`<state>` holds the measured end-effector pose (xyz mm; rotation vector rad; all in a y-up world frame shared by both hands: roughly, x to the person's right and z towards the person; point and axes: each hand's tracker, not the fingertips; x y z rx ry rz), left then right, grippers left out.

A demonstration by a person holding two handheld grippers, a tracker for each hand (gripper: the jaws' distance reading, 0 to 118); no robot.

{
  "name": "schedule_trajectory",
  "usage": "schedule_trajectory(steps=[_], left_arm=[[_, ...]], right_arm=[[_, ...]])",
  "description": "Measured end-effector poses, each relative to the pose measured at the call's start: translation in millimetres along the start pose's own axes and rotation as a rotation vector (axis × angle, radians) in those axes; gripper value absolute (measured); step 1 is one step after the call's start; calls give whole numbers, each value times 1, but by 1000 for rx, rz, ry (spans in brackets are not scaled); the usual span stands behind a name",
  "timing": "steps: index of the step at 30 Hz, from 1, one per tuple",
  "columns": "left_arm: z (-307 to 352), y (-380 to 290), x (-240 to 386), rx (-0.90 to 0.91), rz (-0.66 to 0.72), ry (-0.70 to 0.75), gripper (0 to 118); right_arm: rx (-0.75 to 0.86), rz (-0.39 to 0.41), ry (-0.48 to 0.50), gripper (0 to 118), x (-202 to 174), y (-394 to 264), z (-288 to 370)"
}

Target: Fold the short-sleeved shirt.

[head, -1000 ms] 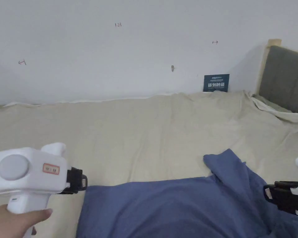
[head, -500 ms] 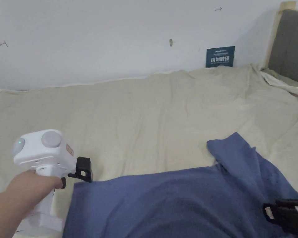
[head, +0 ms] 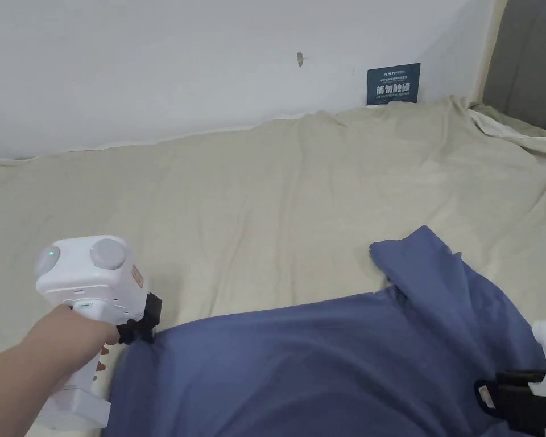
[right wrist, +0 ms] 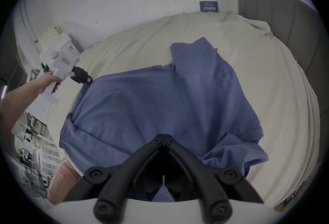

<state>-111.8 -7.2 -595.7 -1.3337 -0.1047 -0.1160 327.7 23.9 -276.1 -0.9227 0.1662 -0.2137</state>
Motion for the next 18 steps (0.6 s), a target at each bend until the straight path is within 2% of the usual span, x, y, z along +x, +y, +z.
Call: schedule_trajectory(steps=[1, 5, 7, 10, 12, 14, 15, 17, 18], left_arm=[[1, -2, 4, 6, -30, 45, 7], [-1, -10, 15, 2, -85, 37, 6], [2, -11, 13, 15, -118, 39, 6], [14, -13, 7, 33, -126, 17, 6], [16, -11, -1, 48, -124, -8, 6], [22, -10, -7, 84, -101, -44, 6], [25, -11, -9, 93, -98, -58, 6], [30, -13, -6, 94, -102, -74, 6], [30, -14, -6, 92, -102, -91, 6]], right_arm=[[1, 2, 0, 0, 0, 0, 0], [63, -6, -26, 0, 2, 9, 3], [147, -47, -50, 0, 12, 22, 9], [196, -141, -26, 0, 36, 65, 9], [182, -165, -48, 0, 52, 106, 1], [91, -146, -113, 0, 64, 149, -24], [19, -138, -118, 0, 81, 165, -43], [-70, -118, -137, 0, 89, 193, -75], [-119, -102, -158, 25, 91, 204, -90]])
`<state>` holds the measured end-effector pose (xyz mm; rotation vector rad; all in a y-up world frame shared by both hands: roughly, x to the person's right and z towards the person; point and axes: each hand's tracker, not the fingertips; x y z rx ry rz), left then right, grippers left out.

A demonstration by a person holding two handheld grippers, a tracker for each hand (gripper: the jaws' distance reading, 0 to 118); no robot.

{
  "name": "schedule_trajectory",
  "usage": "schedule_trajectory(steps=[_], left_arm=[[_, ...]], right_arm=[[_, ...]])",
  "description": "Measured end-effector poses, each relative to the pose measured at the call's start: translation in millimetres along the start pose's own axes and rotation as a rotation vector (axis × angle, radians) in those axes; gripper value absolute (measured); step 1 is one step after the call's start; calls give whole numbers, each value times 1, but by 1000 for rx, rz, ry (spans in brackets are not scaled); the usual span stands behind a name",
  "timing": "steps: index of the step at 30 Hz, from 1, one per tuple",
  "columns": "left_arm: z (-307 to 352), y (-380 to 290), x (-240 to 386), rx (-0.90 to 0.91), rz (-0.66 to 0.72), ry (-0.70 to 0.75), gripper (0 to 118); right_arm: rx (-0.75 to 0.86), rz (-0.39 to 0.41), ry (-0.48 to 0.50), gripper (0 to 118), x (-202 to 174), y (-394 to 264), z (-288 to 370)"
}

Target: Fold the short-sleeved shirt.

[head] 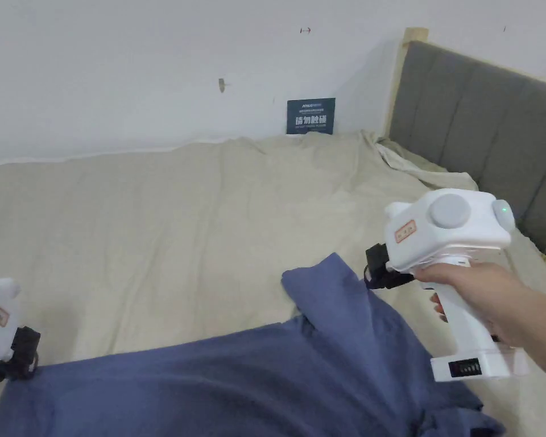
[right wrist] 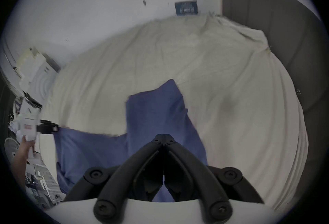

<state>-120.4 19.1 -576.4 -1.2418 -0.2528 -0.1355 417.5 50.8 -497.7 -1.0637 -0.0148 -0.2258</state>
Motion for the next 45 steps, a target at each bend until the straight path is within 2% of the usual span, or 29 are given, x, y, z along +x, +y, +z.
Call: schedule_trajectory(steps=[1, 2, 3, 5, 11, 12, 13, 14, 15, 16, 17, 18, 19, 22, 24, 25, 26, 28, 29, 32, 33, 36, 37, 38, 45], left_arm=[[-1, 0, 0, -6, 2, -16, 6], [-1, -2, 3, -7, 3, -23, 6], [-1, -3, 3, -9, 1, -30, 6], [-4, -4, 2, -15, 8, -42, 6], [-4, -10, 11, -22, 11, -54, 6], [-5, -11, 12, -30, 9, -53, 6], [-7, -12, 13, -37, 6, -51, 6], [-12, -10, 8, -42, 3, -49, 6], [-14, -10, 6, -47, 1, -50, 6], [-15, -10, 6, -49, 1, -49, 6], [-16, -11, 6, -52, 2, -47, 6], [-12, -11, 7, -52, 4, -45, 6], [-10, -12, 7, -51, 6, -43, 6], [-5, -11, -4, -28, 28, -56, 6], [1, -12, -12, 10, 93, -97, 6], [4, -12, -15, 14, 118, -115, 6], [11, -14, -12, 11, 136, -142, 6], [18, -17, -13, 26, 157, -175, 6], [21, -19, -14, 34, 168, -191, 6], [26, -20, -22, 48, 176, -212, 6], [30, -22, -23, 52, 177, -220, 6], [44, -31, -21, 68, 169, -232, 6], [50, -35, -23, 75, 169, -244, 6], [57, -40, -23, 81, 170, -254, 6], [115, -93, -36, 180, 93, -303, 6]], right_arm=[[-5, -2, -30, 74, 4, 10, -13], [-11, 3, -71, 110, 5, 18, -24], [-58, -4, -122, 111, 5, 24, -33], [-76, -5, -102, 95, 1, 21, -31], [-130, -24, -161, 94, 7, 16, -59], [-137, -27, -163, 80, 8, 14, -60], [-164, -37, -161, 60, 8, 15, -63], [-208, -42, -146, 47, 8, 13, -63], [-183, -23, -187, 37, 5, 9, -59], [-127, 30, -256, 37, 5, 8, -50], [-108, 29, -246, 0, 11, 11, -53], [-96, -22, -187, 0, 16, 10, -46], [-88, -54, -174, 0, 19, 9, -39], [-46, -88, -111, 0, 23, 2, -1], [-17, -116, -94, 0, 14, 6, -20], [19, -179, -146, 0, 22, 6, -3], [33, -191, -130, 0, 19, 5, -4], [50, -190, -124, 0, 11, 4, -8], [77, -180, -162, 0, 29, -7, 35], [91, -189, -92, 0, 21, -16, 60], [90, -165, -36, 0, 23, -11, 62], [126, -177, -3, 0, 13, -20, 84], [127, -205, 11, 0, 24, -23, 96], [135, -199, 18, 0, 26, -28, 106], [175, -204, 114, 0, 32, -108, 182]])
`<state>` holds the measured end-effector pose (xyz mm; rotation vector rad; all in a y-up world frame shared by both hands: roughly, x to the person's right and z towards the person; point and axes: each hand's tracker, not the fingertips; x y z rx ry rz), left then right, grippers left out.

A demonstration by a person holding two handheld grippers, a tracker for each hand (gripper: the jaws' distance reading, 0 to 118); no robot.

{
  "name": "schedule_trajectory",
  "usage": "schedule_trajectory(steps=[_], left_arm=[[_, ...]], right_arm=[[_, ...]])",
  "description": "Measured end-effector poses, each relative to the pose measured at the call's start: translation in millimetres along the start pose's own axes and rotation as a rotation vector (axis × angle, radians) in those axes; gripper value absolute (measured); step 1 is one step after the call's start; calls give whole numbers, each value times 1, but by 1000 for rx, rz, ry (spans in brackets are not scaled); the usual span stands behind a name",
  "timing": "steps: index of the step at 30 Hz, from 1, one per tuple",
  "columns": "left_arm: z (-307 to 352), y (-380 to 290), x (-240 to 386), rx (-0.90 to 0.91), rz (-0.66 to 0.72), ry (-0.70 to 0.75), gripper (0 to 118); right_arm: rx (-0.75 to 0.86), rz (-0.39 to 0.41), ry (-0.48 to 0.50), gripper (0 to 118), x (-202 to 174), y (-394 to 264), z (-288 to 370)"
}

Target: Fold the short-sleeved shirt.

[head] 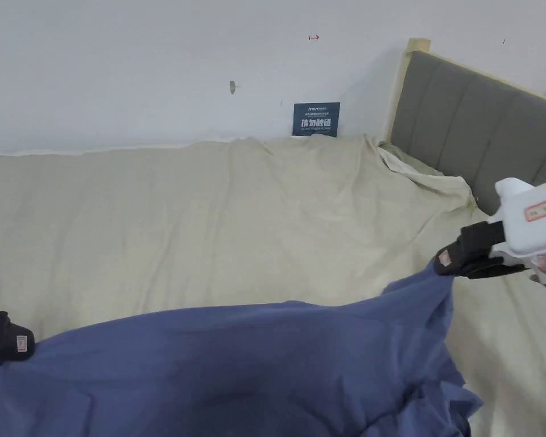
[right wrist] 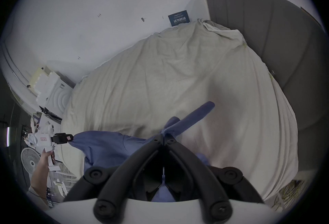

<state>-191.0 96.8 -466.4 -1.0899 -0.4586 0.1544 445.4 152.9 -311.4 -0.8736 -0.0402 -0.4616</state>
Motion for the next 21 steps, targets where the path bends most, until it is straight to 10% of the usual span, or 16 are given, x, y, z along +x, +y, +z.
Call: schedule_trajectory(steps=[10, 21], left_arm=[[43, -99, -6, -38, -14, -37, 6], [1, -181, -18, -136, 73, -15, 6]], right_arm=[[-76, -73, 48, 0, 43, -129, 62], [-151, -124, -89, 0, 87, -200, -9]])
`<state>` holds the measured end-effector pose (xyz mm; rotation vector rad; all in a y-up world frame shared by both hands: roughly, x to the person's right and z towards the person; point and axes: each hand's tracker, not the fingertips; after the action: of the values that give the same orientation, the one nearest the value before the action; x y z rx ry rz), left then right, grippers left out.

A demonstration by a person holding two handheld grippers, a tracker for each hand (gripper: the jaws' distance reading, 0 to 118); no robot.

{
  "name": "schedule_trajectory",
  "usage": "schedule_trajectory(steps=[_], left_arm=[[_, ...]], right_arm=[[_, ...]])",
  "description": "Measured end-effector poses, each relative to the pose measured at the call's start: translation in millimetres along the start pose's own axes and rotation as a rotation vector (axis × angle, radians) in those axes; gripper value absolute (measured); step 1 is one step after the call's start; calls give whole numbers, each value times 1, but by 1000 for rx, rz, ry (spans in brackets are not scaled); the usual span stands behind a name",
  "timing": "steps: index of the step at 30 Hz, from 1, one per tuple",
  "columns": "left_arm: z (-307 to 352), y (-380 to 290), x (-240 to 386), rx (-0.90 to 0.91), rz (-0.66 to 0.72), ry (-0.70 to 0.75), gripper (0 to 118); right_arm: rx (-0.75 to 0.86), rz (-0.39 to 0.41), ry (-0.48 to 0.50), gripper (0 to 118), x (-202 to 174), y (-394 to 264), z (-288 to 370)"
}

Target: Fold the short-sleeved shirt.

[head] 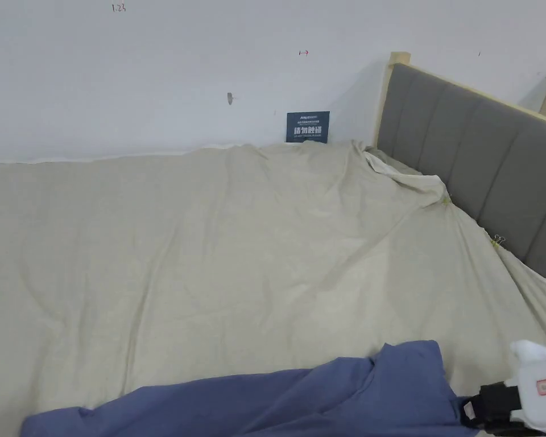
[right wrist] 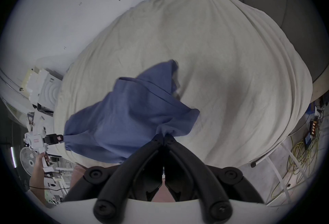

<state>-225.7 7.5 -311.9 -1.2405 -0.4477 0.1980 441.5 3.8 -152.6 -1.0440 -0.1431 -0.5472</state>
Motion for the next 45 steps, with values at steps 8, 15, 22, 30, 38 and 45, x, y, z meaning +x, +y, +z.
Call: schedule_trajectory(steps=[8, 15, 22, 30, 38, 45], left_arm=[[4, 4, -10, 103, 8, -15, 106], [79, -7, 5, 387, 128, -257, 106], [129, -33, 25, 642, 71, -440, 105], [134, -71, 9, 729, -43, -130, 0], [139, -64, 2, 634, -18, -141, 0], [56, 5, -58, 213, 236, -501, 0]], right_arm=[[51, 28, -42, 118, -14, -14, 0], [306, 1, 77, 111, -42, -25, 58], [565, 104, 320, 115, -127, -53, 102], [680, 229, 242, 0, -170, -87, 98], [655, 241, 253, 0, -170, -81, 104], [627, 267, 245, 0, -187, -79, 101]])
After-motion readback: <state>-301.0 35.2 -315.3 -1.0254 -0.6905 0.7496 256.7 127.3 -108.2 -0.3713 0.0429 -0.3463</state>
